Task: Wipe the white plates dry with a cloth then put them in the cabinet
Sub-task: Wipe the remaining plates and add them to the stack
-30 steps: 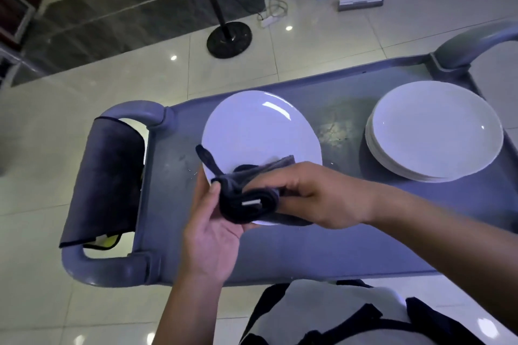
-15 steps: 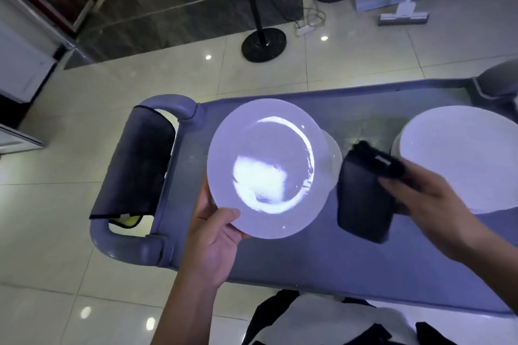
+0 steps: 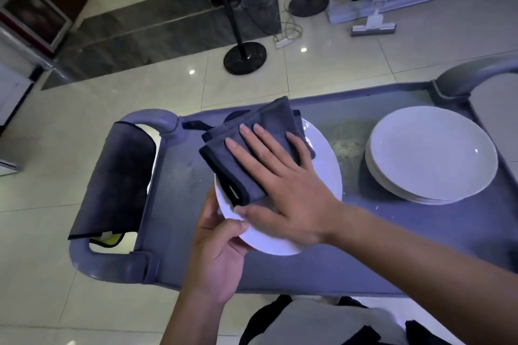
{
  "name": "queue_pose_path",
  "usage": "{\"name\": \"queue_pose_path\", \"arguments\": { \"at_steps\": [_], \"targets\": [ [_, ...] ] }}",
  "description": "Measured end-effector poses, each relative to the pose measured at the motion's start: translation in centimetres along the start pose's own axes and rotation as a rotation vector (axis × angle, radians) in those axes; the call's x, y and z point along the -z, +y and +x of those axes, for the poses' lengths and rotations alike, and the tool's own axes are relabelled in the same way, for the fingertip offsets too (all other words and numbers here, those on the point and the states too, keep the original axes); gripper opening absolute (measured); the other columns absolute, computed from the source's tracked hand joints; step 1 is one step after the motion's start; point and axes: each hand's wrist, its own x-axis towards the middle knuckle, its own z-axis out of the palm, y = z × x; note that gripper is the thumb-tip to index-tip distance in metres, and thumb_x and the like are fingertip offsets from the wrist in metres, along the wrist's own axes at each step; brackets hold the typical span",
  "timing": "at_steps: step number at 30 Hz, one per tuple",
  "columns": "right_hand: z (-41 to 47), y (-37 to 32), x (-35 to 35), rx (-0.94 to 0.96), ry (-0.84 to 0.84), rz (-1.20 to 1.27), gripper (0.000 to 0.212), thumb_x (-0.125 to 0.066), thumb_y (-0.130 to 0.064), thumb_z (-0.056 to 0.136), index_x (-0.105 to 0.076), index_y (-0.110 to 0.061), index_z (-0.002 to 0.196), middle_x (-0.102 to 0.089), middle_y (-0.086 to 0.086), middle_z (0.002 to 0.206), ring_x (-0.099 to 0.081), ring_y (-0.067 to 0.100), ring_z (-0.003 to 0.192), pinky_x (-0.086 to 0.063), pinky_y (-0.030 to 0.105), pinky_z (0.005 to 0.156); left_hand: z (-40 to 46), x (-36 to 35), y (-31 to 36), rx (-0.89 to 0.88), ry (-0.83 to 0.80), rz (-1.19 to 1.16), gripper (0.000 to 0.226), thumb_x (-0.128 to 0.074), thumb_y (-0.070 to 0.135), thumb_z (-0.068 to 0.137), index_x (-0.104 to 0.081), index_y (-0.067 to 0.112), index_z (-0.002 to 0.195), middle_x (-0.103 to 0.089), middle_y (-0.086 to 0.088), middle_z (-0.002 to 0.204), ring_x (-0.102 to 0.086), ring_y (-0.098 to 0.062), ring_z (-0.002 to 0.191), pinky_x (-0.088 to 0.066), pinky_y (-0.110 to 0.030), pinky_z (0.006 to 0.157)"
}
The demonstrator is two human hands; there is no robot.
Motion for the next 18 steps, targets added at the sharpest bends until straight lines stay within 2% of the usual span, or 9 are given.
{"name": "queue_pose_path", "arguments": {
  "at_steps": [6,8,10,13,15,18],
  "targets": [
    [0.6,2.3,-0.1,-0.02,-0.071,0.03,0.088,-0.031,-0.072,0.092,-0.001,-0.026,0.161,0.004,-0.01,0.169,0.008,0.005,0.154,-0.003,0.056,0.121,-1.2,0.5,0.0,-0.063,0.091,0.001,0.065,-0.067,0.009,0.059,-0.07,0.024,0.123,-0.07,-0.01,0.117,-0.064,-0.029,0.109,-0.052,-0.039,0.083],
    [-0.3,3.5,-0.1,-0.042,-0.114,0.021,0.086,-0.029,-0.072,0.094,0.003,-0.027,0.161,0.009,-0.013,0.168,0.012,0.004,0.153,-0.002,0.055,0.122,-1.5,0.8,0.7,-0.105,0.118,0.002,0.06,-0.067,0.01,0.058,-0.073,0.029,0.115,-0.072,-0.002,0.107,-0.065,-0.023,0.102,-0.054,-0.035,0.075],
    [-1.7,4.3,-0.5,-0.07,-0.152,0.043,0.08,-0.028,-0.067,0.098,0.006,-0.029,0.16,0.012,-0.014,0.167,0.014,0.004,0.153,-0.004,0.054,0.123,-1.6,0.9,1.4,-0.155,0.118,0.023,0.062,-0.066,0.008,0.059,-0.073,0.032,0.115,-0.071,0.003,0.104,-0.065,-0.018,0.097,-0.054,-0.031,0.071],
    [-4.2,3.6,-1.9,-0.128,-0.117,0.18,0.069,-0.031,-0.054,0.103,-0.001,-0.03,0.161,0.005,-0.015,0.168,0.01,0.006,0.154,-0.006,0.054,0.123,-1.2,0.9,2.0,-0.2,0.125,0.054,0.07,-0.059,-0.005,0.062,-0.069,0.031,0.121,-0.071,0.004,0.106,-0.065,-0.015,0.097,-0.056,-0.03,0.068],
    [-5.4,2.3,-2.7,-0.166,-0.065,0.275,0.062,-0.031,-0.049,0.104,-0.009,-0.034,0.16,-0.003,-0.017,0.168,0.004,0.006,0.154,-0.003,0.052,0.124,-0.7,1.0,1.8,-0.201,0.144,0.052,0.067,-0.056,-0.007,0.064,-0.07,0.03,0.118,-0.072,0.005,0.106,-0.067,-0.015,0.096,-0.056,-0.029,0.067],
    [-6.3,0.4,-2.8,-0.194,-0.015,0.429,0.051,-0.036,-0.044,0.105,-0.019,-0.046,0.153,-0.014,-0.03,0.162,-0.005,0.0,0.153,0.001,0.039,0.124,0.0,1.4,1.7,-0.177,0.154,0.05,0.064,-0.048,-0.008,0.071,-0.07,0.03,0.117,-0.072,0.002,0.111,-0.068,-0.021,0.1,-0.057,-0.036,0.071]
  ]
}}
